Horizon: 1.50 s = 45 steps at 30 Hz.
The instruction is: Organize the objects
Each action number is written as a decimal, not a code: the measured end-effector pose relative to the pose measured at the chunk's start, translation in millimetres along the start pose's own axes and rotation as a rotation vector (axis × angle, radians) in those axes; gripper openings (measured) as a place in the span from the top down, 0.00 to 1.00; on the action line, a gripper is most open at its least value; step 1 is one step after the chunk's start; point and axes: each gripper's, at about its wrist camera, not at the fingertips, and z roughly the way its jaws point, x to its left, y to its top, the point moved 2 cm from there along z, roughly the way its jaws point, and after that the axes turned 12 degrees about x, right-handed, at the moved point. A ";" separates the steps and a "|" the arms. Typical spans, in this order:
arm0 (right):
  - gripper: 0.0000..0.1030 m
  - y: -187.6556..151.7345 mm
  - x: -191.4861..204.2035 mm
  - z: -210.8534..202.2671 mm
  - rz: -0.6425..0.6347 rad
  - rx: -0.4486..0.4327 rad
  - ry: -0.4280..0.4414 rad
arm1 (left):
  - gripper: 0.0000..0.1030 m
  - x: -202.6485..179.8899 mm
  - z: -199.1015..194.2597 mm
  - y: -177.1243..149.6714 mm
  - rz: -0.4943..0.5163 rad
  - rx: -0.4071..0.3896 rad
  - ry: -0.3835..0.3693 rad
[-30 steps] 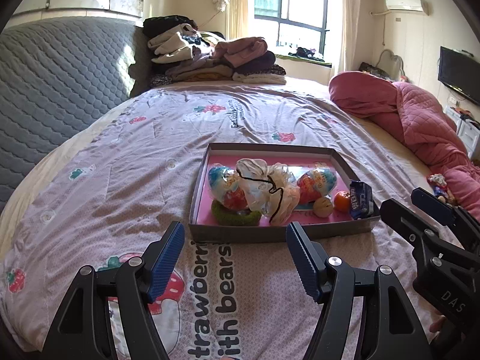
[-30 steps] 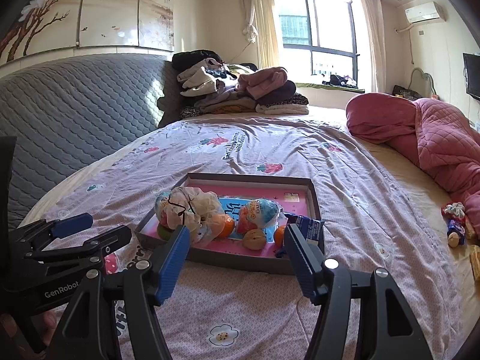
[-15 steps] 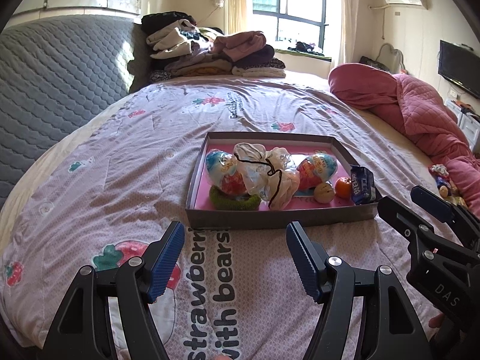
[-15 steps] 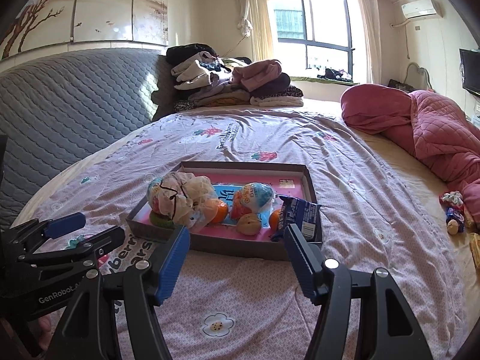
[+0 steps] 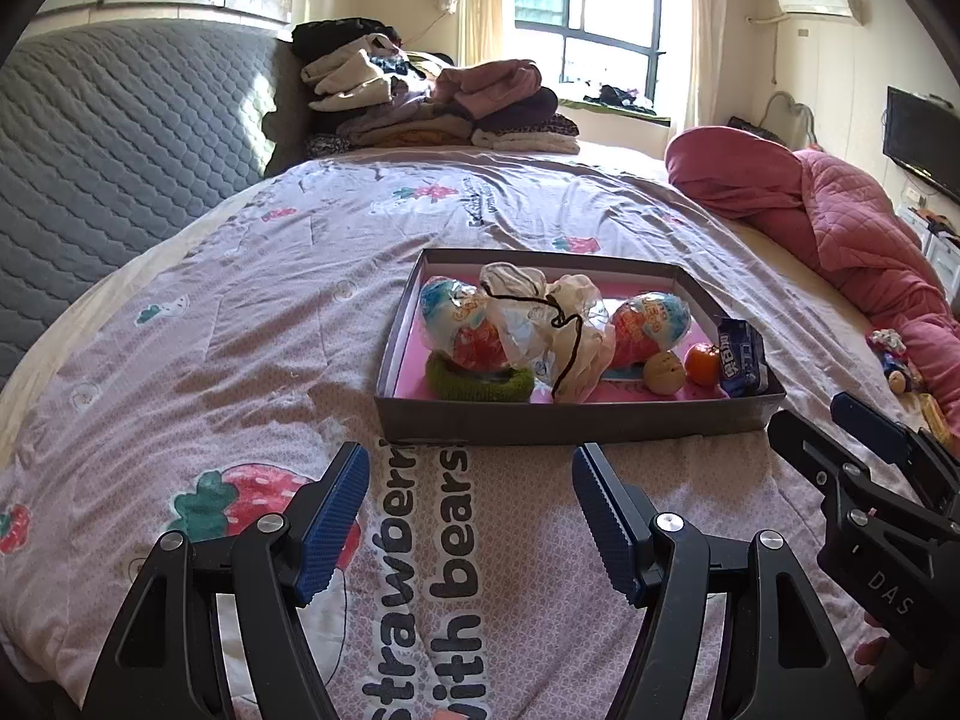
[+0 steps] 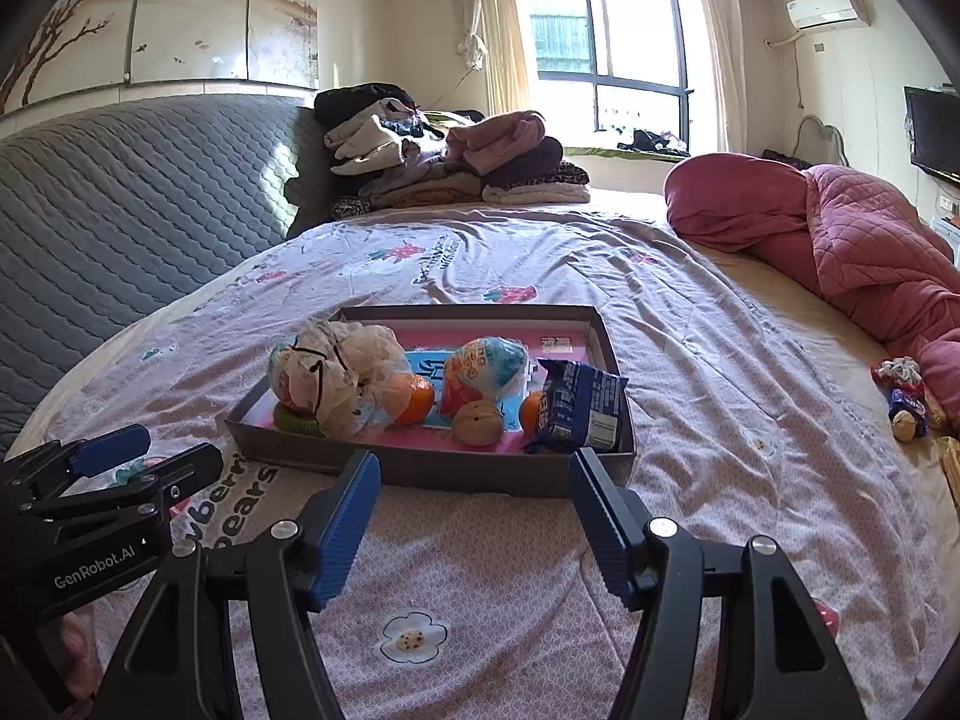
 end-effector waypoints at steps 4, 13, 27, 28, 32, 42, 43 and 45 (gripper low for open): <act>0.37 -6.1 -0.9 5.7 0.002 0.002 -0.030 | 0.30 2.5 6.7 -2.9 -0.006 0.013 -0.009; 0.37 -18.8 -2.8 16.4 0.015 0.027 -0.041 | 0.30 1.5 16.8 -12.1 0.010 0.016 -0.002; 0.37 -28.8 -4.6 26.5 0.015 0.043 -0.062 | 0.30 -3.4 26.0 -23.6 0.034 0.026 -0.017; 0.37 -29.1 -4.5 27.0 0.015 0.044 -0.061 | 0.30 -4.0 26.5 -24.1 0.035 0.026 -0.013; 0.37 -30.1 -4.5 29.6 0.009 0.052 -0.063 | 0.30 -5.4 28.6 -25.0 0.038 0.036 0.004; 0.37 -31.5 -4.2 33.2 0.006 0.060 -0.061 | 0.30 -5.7 31.3 -27.4 0.044 0.042 0.008; 0.37 -31.8 -4.3 33.1 0.005 0.061 -0.063 | 0.30 -5.9 31.5 -27.4 0.047 0.042 0.009; 0.37 -31.9 -3.8 34.2 0.008 0.065 -0.060 | 0.30 -6.1 32.0 -27.8 0.046 0.044 0.005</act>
